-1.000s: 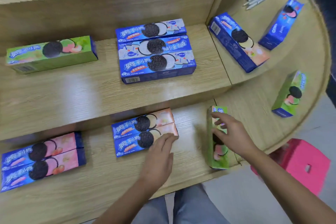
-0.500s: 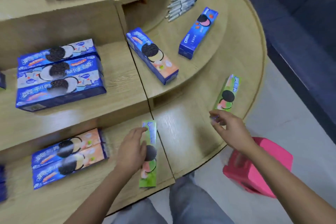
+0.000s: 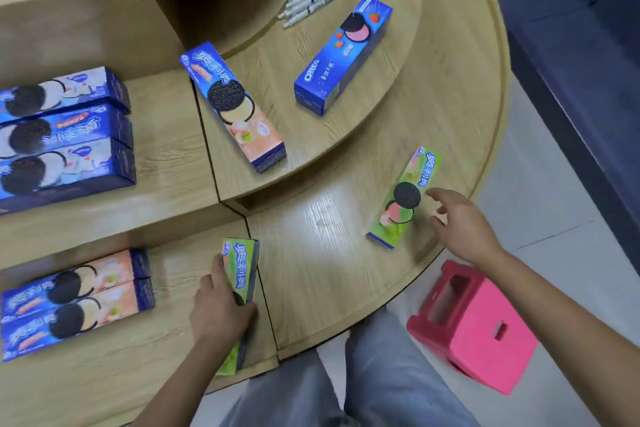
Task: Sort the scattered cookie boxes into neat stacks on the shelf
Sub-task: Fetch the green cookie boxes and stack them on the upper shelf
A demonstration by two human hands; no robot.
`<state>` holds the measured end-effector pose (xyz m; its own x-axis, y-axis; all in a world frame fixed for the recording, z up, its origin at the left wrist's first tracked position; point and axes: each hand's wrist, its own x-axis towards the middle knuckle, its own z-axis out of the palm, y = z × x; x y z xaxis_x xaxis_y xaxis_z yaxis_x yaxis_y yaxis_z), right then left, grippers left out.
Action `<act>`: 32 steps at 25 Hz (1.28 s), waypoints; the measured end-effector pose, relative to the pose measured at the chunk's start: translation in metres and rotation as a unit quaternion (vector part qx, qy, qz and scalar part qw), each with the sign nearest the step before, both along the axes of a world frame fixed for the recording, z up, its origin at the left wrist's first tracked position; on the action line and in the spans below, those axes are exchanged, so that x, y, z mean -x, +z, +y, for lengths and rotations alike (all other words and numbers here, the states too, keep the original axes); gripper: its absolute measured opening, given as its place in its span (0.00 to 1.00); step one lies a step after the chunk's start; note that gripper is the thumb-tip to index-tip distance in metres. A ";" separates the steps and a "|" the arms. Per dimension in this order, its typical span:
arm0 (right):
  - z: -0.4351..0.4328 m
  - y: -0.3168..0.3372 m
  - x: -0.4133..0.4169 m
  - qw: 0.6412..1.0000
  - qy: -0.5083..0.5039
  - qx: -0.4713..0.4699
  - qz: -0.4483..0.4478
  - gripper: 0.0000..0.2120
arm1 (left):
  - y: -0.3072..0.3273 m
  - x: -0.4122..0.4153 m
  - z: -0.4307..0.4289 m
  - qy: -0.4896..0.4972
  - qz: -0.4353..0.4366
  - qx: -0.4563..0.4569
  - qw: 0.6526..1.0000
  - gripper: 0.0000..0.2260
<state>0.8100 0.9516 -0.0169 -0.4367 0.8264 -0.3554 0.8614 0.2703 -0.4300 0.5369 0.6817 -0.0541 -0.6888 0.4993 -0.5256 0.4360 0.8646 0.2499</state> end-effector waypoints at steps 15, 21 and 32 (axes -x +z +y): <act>0.033 -0.046 0.071 0.942 -0.296 0.155 -0.006 0.57 | 0.028 -0.109 0.118 0.111 0.056 -0.064 0.990 0.43; 0.040 -0.050 0.056 0.970 -0.203 0.137 -0.011 0.38 | 0.031 -0.121 0.131 0.119 0.057 -0.074 0.988 0.43; 0.063 0.027 0.025 0.988 0.107 0.033 0.105 0.33 | 0.076 -0.124 0.108 0.180 0.065 -0.153 0.970 0.39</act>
